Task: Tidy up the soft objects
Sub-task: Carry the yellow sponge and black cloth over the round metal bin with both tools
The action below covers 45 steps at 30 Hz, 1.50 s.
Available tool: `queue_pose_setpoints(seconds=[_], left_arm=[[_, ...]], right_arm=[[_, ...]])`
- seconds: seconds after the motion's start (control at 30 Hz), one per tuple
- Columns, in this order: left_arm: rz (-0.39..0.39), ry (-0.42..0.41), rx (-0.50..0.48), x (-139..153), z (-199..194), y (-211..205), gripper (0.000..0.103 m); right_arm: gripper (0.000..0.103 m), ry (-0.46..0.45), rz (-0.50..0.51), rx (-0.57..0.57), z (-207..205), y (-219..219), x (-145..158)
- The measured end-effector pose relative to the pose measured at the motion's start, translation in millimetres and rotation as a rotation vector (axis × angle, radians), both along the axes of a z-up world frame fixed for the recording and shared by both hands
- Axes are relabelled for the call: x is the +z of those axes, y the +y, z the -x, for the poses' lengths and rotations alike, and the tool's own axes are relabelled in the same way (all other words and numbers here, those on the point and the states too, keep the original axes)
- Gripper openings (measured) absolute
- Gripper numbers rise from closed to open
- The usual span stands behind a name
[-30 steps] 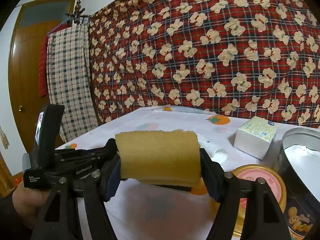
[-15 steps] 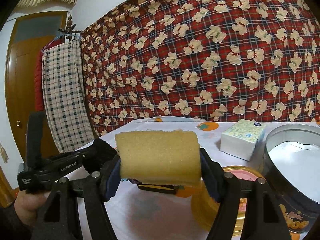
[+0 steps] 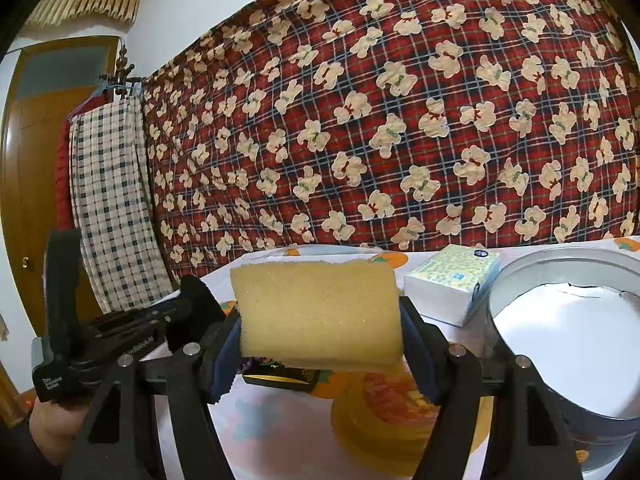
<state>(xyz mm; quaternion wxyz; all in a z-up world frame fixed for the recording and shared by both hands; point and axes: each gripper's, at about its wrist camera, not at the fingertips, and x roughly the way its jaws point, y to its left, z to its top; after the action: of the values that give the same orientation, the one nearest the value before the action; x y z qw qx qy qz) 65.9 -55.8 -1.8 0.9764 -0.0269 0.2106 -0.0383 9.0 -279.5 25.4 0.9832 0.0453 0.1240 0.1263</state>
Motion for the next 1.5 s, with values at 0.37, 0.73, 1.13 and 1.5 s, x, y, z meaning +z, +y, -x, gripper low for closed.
queue_pose_setpoints(seconds=[0.37,0.73,1.13,1.5], left_arm=[[0.009,-0.112,-0.002,28.5,15.5,-11.5,0.009],[0.019,-0.092,-0.044,14.2,5.2,-51.2,0.009],[0.018,-0.084,-0.123,17.5,1.2,-95.9,0.009],[0.022,-0.116,-0.166,33.1,2.7,-118.7,0.009]], right_arm=[[0.072,-0.027,-0.051,-0.008,5.5,-14.1,2.1],[0.072,-0.07,0.049,-0.083,9.0,-31.3,7.2],[0.072,-0.063,0.03,-0.175,4.3,-84.2,13.2],[0.072,-0.081,0.032,-0.231,3.1,-108.7,18.2]])
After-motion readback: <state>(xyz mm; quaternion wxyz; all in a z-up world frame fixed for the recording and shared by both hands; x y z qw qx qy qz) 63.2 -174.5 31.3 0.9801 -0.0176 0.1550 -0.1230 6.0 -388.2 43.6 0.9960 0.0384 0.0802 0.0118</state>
